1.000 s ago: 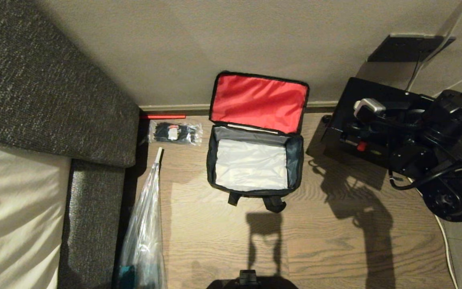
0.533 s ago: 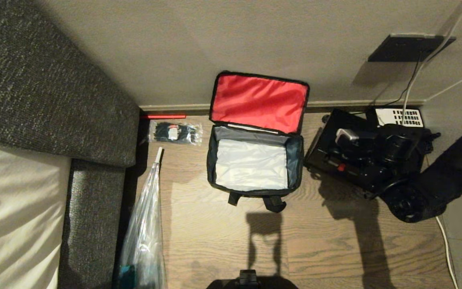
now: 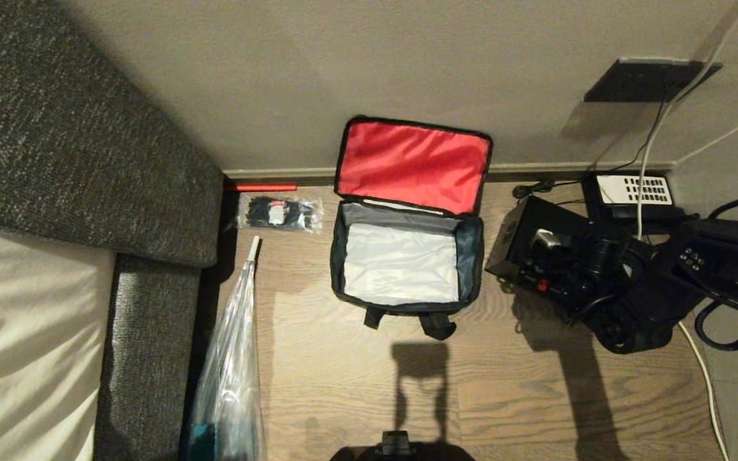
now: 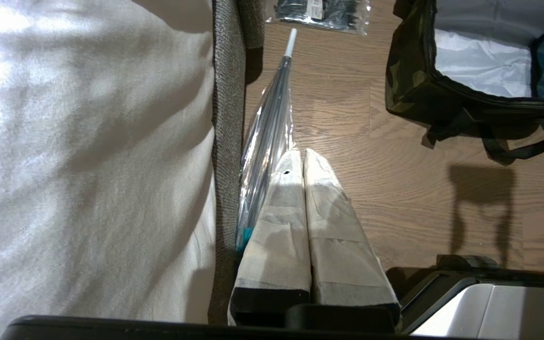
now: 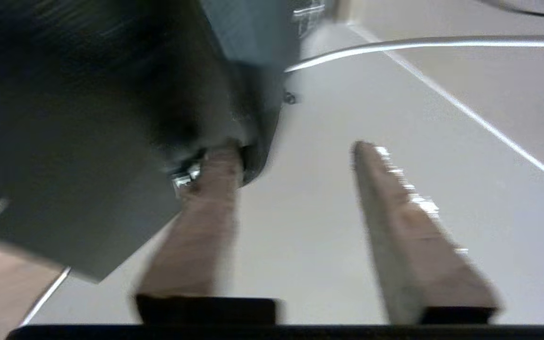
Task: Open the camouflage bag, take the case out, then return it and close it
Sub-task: Release the handle, then grip the handle again
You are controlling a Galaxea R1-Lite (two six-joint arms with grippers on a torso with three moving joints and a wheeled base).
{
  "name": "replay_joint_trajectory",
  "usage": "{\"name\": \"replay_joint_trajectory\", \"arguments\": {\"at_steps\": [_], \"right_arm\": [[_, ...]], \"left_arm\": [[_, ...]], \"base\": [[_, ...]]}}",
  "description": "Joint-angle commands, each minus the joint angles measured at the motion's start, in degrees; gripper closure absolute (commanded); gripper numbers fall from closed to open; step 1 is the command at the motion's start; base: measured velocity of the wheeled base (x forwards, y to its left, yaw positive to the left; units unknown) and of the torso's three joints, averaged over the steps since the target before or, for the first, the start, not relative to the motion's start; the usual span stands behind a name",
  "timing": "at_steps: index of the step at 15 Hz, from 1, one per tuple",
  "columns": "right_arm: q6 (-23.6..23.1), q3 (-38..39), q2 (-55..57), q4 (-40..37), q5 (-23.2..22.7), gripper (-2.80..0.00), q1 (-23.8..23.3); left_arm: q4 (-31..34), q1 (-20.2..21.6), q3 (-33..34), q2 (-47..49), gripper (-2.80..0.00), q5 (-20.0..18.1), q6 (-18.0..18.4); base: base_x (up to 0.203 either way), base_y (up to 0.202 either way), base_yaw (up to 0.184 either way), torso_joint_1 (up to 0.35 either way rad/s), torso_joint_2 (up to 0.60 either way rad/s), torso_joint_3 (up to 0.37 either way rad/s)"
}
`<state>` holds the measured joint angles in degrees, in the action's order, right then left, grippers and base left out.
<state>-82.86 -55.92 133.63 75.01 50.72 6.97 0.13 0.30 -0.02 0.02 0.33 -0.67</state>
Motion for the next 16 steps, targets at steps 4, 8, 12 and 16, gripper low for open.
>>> {"name": "replay_joint_trajectory", "arguments": {"at_steps": [4,8,12,16], "right_arm": [[0.40,18.61,-8.45,-1.19,-7.03,-2.80,0.11],[4.08,28.85,-23.04,-9.30,-13.34,0.00,0.07],[8.90,31.86,-44.12,-20.44,-13.80,0.00,0.00],[14.81,36.42,-61.03,-28.56,-13.76,0.00,0.06]], "left_arm": [[-0.05,-0.04,0.20,-0.11,0.00,0.02,-0.03],[0.04,0.05,0.15,-0.11,0.00,0.02,-0.03],[0.04,-0.04,0.20,-0.11,0.00,0.02,-0.03],[0.04,0.05,0.13,-0.11,0.00,0.02,-0.03]], "base": [[0.000,0.000,0.000,0.000,0.00,0.000],[0.000,0.000,0.000,0.000,0.00,0.000],[0.000,0.000,0.000,0.000,0.00,0.000],[0.000,0.000,0.000,0.000,0.00,0.000]]}}
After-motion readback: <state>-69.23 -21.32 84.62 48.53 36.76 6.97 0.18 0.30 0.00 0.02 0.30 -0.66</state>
